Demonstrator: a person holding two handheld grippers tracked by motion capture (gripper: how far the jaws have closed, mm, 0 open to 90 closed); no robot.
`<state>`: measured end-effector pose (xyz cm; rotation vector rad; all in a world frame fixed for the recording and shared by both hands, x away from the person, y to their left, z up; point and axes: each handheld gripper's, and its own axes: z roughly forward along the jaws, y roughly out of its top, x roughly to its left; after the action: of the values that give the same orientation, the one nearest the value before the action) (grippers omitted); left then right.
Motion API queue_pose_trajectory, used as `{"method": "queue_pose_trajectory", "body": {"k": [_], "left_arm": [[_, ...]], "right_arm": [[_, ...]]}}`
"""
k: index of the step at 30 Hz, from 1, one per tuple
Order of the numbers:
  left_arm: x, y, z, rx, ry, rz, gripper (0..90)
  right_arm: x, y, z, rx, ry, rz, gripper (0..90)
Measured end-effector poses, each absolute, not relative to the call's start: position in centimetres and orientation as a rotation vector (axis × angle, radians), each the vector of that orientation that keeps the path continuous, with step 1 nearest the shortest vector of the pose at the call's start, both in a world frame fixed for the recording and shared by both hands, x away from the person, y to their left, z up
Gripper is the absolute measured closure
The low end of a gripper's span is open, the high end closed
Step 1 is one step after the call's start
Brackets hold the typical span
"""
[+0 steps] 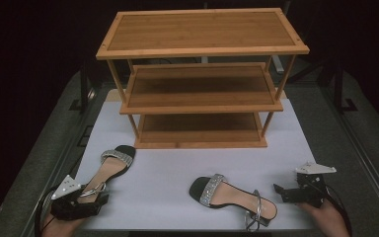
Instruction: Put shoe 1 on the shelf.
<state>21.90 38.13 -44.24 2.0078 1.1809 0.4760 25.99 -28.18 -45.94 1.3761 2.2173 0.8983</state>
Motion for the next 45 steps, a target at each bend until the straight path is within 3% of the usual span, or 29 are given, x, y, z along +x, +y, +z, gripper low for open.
{"method": "queue_pose_trajectory", "body": {"k": [9,20,45], "left_arm": [[22.1,39.6,-44.3,1.931,1.222,0.462,36.1],[22.5,39.7,-44.3,1.949,1.212,0.495,37.9],[22.9,38.2,-42.3,1.871,1.128,0.399,38.8]], "right_arm": [[26.0,-28.2,-45.9,1.376,2.217,0.898,0.2],[26.0,-28.2,-45.9,1.377,2.217,0.898,0.2],[26.0,-28.2,-45.9,1.376,2.217,0.898,0.2]]}}
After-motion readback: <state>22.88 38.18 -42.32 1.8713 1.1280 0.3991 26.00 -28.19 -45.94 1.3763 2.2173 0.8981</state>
